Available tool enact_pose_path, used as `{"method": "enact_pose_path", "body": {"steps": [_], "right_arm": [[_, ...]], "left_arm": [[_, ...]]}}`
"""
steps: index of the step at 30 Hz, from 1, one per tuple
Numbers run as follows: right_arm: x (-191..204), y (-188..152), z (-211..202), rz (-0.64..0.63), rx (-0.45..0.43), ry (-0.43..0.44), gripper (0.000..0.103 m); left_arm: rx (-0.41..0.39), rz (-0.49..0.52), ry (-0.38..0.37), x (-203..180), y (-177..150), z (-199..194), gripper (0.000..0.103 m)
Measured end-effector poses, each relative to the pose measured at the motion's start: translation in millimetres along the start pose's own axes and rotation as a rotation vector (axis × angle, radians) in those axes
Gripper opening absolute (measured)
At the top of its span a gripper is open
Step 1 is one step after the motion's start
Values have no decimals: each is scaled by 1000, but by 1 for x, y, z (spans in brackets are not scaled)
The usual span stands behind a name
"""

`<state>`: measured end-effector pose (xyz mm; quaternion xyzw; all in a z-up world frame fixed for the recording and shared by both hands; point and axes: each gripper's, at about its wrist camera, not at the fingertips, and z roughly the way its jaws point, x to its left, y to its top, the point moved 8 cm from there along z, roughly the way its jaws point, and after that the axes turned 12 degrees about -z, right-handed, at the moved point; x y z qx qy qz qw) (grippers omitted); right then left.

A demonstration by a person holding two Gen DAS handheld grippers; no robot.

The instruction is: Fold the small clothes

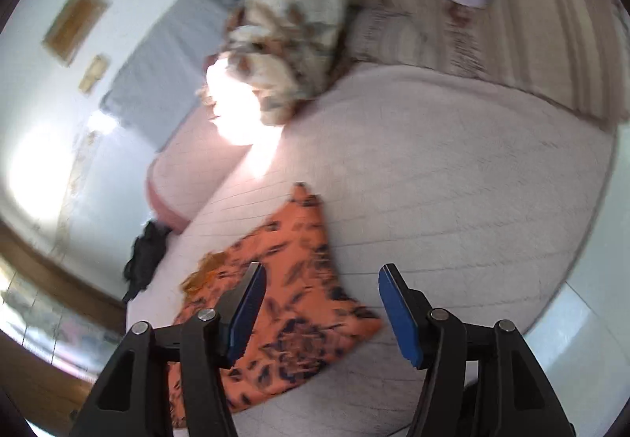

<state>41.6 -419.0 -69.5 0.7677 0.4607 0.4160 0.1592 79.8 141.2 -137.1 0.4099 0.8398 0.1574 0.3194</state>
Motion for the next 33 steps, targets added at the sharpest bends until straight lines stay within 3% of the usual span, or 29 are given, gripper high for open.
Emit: {"method": "enact_pose_path", "body": {"steps": [4,8,9,10,11,13,15,18,20,22,24,25,27,30,33], "right_arm": [[67,-3,34,-152,110,159,69],[102,-19,88,-161,234,275,69],[104,-22,102,-144,270,299,69],[102,-25,118,-131,313,311,69],[94,-25,131,-124,337,302,69],[59,-23,157,-39,384,229,67],[37,-7,165,106,365,257,65],[49,23,160,21,317,261,69],[66,31,166,13,341,364,70],[66,37,184,-20,357,332,73],[33,34,217,6,401,179,73],[15,37,223,77,384,147,66],[11,43,215,147,339,174,66],[46,43,176,-26,283,193,68],[84,15,136,-152,287,275,72]], "left_arm": [[21,60,-128,-30,2,-3,32],[150,186,-251,-69,-23,25,36],[195,197,-220,-68,-31,40,36],[235,195,-138,-56,-40,57,35],[276,180,-79,-39,-51,71,28],[199,245,-64,-31,-53,64,12],[194,288,-48,-32,-53,51,12],[132,309,-84,-42,-42,30,27],[92,311,-117,-51,-31,20,52],[76,288,-141,-57,-24,20,69],[92,277,-114,-57,-22,29,70],[113,265,-102,-53,-22,32,70],[124,242,-109,-51,-20,35,70],[103,250,-119,-53,-9,41,70],[150,256,-175,-69,10,58,70]]}}
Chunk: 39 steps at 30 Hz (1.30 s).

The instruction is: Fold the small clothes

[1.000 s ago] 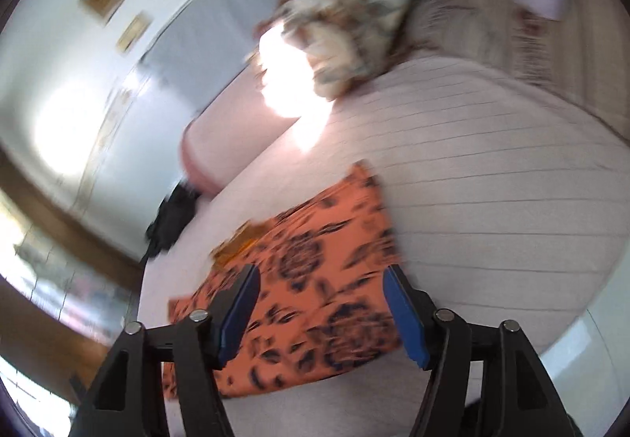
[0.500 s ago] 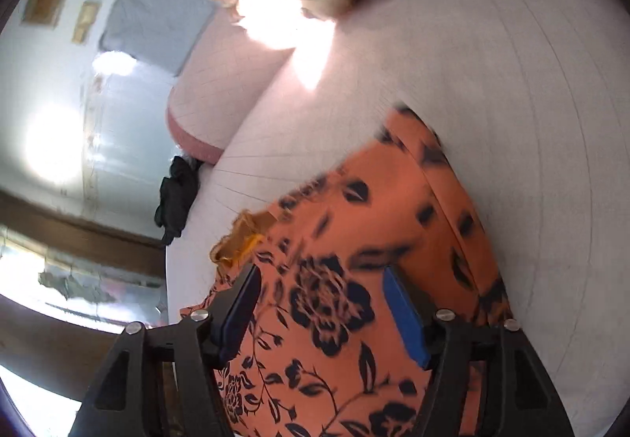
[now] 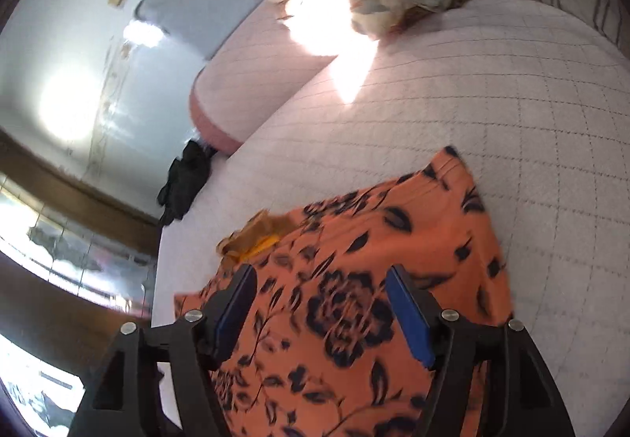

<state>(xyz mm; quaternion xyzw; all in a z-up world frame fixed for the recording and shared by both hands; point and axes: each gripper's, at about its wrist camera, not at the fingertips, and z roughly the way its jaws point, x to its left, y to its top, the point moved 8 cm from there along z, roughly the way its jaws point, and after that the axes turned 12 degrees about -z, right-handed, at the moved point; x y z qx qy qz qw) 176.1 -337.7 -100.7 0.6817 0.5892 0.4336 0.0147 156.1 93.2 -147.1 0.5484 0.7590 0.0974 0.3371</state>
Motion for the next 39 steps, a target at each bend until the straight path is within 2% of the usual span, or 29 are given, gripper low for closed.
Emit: {"method": "enact_pose_path", "body": {"steps": [1,2,4,5,6,8,10,12,15,17,19,22,23,24,25,26,27,28,29,31,34,37,39], "right_arm": [[15,-14,-5,-36,11,30,72],[28,-28,-5,-65,20,52,72],[47,-56,-1,-109,58,89,72],[51,-68,2,-126,75,92,73],[52,-78,6,-136,91,83,72],[44,-94,18,-134,137,45,72],[29,-102,20,-94,150,32,72],[26,-101,13,-97,136,40,73],[25,-93,3,-82,86,44,73],[27,-91,-4,-52,59,50,73],[34,-92,-8,-34,43,75,73],[43,-90,-5,-27,50,140,73],[38,-87,-2,-4,54,158,73],[24,-83,1,25,44,130,73],[-1,-80,2,80,33,55,73],[-26,-82,3,177,29,15,70],[-42,-83,0,319,-3,102,70],[-49,-82,-6,402,-25,144,70],[-50,-79,-13,399,-25,123,70],[-37,-65,-25,297,-34,68,73],[-16,-38,-24,199,-35,119,79],[-30,-14,12,235,43,165,81],[-62,-3,39,288,83,97,80]], "left_arm": [[30,20,-26,-5,9,11,70],[54,46,-21,-7,19,28,69],[92,108,87,-1,38,64,68],[116,147,154,5,50,87,58],[122,175,237,15,64,106,54],[137,142,309,30,88,126,53],[82,77,386,42,110,115,48],[-1,56,310,32,121,85,48],[-61,88,205,8,107,37,53],[-99,122,145,-10,83,8,67],[-112,154,97,-27,52,-12,74],[-73,170,48,-46,6,-18,74],[-54,168,42,-48,-8,-17,74],[-32,168,36,-52,-22,-13,74],[-6,170,33,-52,-36,-7,74],[36,186,43,-53,-51,3,74],[66,203,65,-50,-61,12,74],[87,219,99,-46,-68,19,74],[91,230,124,-43,-72,23,74],[76,223,125,-42,-75,21,74],[36,226,81,-55,-67,14,74],[42,255,78,-64,-66,20,74],[68,248,83,-62,-70,31,74]]}}
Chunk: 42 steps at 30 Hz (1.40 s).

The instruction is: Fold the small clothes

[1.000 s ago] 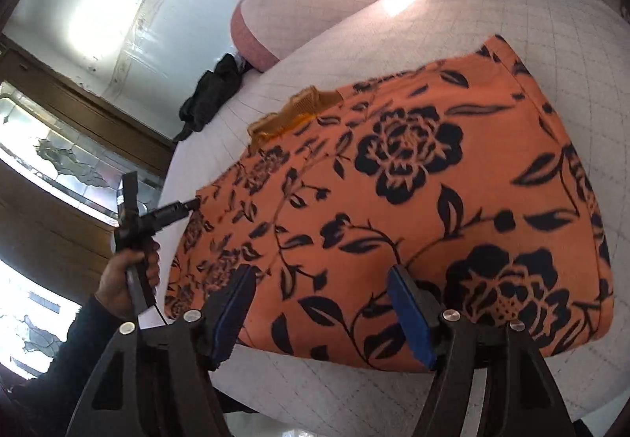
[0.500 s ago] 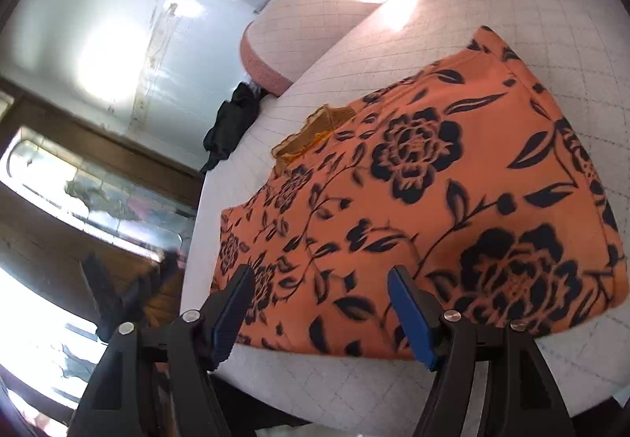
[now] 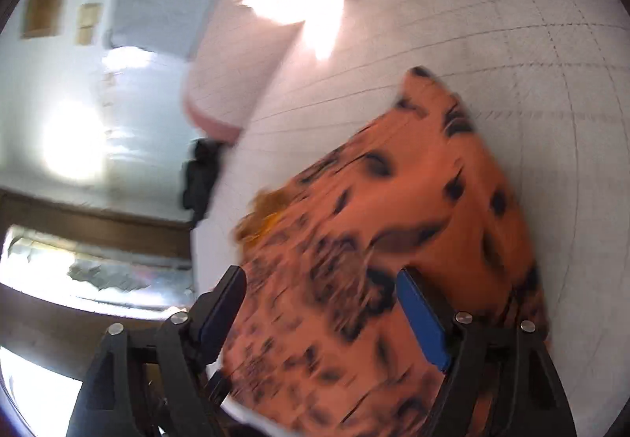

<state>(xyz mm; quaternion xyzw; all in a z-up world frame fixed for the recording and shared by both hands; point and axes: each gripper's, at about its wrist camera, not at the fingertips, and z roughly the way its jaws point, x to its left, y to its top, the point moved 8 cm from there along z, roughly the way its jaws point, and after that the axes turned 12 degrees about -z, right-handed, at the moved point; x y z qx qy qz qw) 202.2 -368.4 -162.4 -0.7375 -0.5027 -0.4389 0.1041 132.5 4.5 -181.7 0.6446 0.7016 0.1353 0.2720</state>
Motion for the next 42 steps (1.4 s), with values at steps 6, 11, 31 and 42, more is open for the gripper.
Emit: {"method": "enact_pose_path", "body": {"steps": [6,11,31,42], "right_arm": [[22,16,-13,-19,-87,50,82],[-9,18,-7,106,-98,5,81],[46,-101,-32,-275,-81,-116,87],[20,-101,-32,-209,-99,-95,86]], "left_arm": [[5,-46,-6,12,-3,5,74],[5,-24,3,9,-8,-1,74],[5,-52,68,20,-20,-12,74],[33,-48,120,16,-21,-5,74]]}}
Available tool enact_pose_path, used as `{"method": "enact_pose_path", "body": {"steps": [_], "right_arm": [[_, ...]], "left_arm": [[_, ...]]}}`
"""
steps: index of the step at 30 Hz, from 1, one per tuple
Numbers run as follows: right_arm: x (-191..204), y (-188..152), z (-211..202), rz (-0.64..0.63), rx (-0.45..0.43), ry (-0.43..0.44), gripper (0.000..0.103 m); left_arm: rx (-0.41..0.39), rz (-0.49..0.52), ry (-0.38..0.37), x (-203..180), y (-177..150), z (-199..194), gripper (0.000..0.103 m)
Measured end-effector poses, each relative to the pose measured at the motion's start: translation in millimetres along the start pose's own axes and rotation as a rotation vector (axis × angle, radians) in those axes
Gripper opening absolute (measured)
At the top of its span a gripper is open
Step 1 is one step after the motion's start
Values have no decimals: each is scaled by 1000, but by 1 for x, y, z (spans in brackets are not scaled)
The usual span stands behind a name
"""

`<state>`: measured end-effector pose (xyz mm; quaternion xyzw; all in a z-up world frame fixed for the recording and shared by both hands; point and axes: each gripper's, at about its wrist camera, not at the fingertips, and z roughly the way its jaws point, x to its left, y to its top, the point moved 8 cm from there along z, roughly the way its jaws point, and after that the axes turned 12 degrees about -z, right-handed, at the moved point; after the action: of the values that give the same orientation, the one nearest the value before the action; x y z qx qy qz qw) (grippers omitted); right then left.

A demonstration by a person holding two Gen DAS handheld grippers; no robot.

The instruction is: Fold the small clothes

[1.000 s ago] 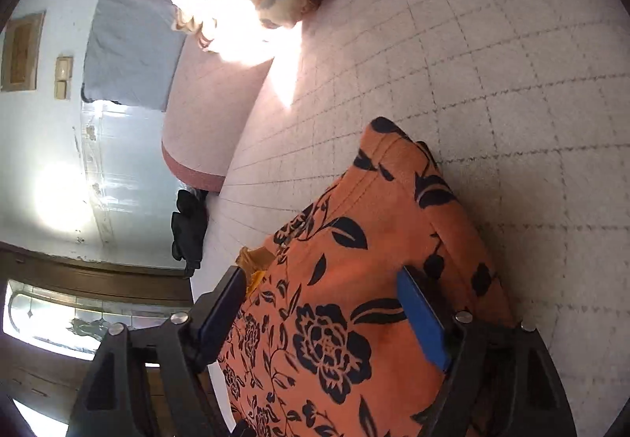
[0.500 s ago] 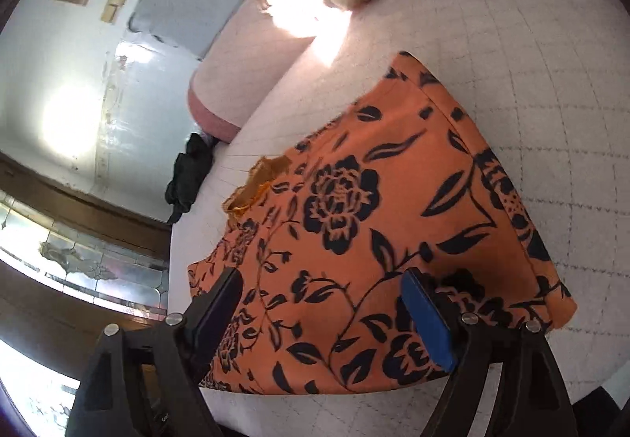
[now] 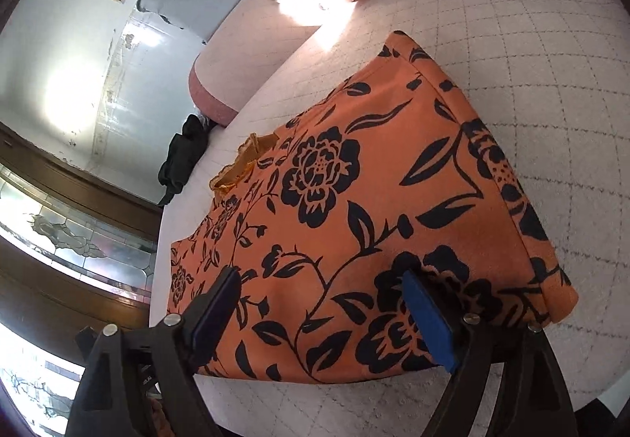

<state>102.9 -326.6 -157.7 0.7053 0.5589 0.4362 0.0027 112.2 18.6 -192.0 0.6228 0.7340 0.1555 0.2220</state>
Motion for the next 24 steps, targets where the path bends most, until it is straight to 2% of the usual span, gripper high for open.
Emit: {"method": "enact_pose_path", "body": {"steps": [7,15,19,24], "right_arm": [[8,0,9,-23,0,-11,86],[16,-1,-10,-22,-23,-13,86],[20,-17,-30,40,-18,17,86],[-8,-44,-35,200,8,14,86]], "left_arm": [[1,9,-2,-3,1,-1,74],[-21,-1,-11,-2,3,-10,74],[-40,-15,-24,-5,8,-13,74],[-45,12,-37,-24,9,-11,74]]}}
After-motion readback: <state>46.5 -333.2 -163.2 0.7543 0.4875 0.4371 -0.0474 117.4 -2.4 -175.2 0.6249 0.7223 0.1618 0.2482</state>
